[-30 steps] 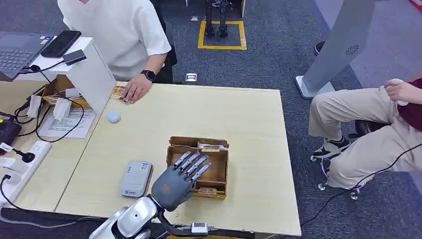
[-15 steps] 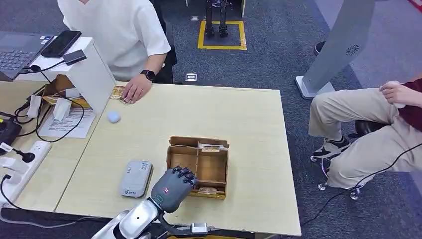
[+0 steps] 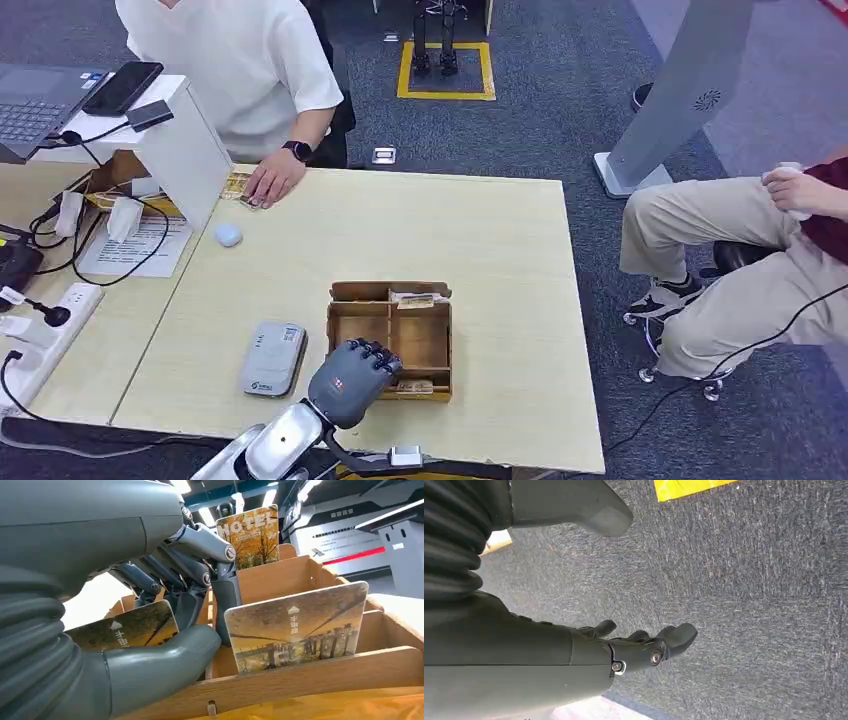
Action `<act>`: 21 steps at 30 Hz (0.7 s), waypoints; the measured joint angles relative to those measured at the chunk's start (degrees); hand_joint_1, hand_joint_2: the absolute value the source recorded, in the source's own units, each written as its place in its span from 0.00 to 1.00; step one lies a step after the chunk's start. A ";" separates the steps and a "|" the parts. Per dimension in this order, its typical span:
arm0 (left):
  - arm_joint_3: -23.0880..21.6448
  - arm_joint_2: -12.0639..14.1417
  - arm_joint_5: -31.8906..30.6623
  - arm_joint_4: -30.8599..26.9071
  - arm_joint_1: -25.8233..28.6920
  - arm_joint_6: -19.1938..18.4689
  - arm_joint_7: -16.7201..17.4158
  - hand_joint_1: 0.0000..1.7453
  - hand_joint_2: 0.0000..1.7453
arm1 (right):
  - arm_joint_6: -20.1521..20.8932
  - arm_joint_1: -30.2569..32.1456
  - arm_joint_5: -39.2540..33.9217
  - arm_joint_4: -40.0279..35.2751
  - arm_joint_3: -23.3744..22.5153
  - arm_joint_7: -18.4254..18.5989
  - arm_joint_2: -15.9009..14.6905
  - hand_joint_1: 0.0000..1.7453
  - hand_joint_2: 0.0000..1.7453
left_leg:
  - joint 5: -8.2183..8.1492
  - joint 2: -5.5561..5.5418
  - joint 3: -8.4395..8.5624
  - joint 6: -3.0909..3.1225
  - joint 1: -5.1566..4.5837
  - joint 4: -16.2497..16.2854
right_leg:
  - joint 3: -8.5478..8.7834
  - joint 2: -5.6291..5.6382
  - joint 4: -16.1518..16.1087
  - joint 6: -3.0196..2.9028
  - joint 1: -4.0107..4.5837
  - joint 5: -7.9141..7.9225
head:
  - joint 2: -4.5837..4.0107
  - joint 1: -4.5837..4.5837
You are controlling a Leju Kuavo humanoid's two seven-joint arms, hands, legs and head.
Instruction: Pass the card to the sensor for recognition and then transmit it.
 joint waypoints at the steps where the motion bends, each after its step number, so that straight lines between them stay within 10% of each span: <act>1: 0.00 -0.02 0.00 0.04 0.00 0.02 0.00 0.85 1.00 | 0.00 0.00 0.00 0.00 0.00 0.00 0.00 0.00 1.00 | 0.00 0.00 0.00 0.00 0.00 0.00 | 0.00 0.00 0.00 0.00 0.00 0.00 | 0.02 -0.02; 15: 0.00 -0.07 0.37 0.55 0.21 0.78 -0.26 1.00 1.00 | 0.00 -0.01 0.02 0.00 0.04 -0.18 0.00 0.00 1.00 | 0.00 -0.01 0.01 0.00 0.00 0.00 | 0.02 0.00 0.00 0.00 0.00 0.00 | 0.00 0.00; 21: 0.02 -0.11 2.75 0.59 1.71 6.98 -2.38 1.00 1.00 | 0.00 -0.01 0.57 0.00 0.59 -0.17 0.09 0.00 1.00 | 0.00 -0.01 0.00 0.00 0.00 0.00 | 0.01 -0.01 0.00 0.00 0.00 0.00 | 0.00 0.00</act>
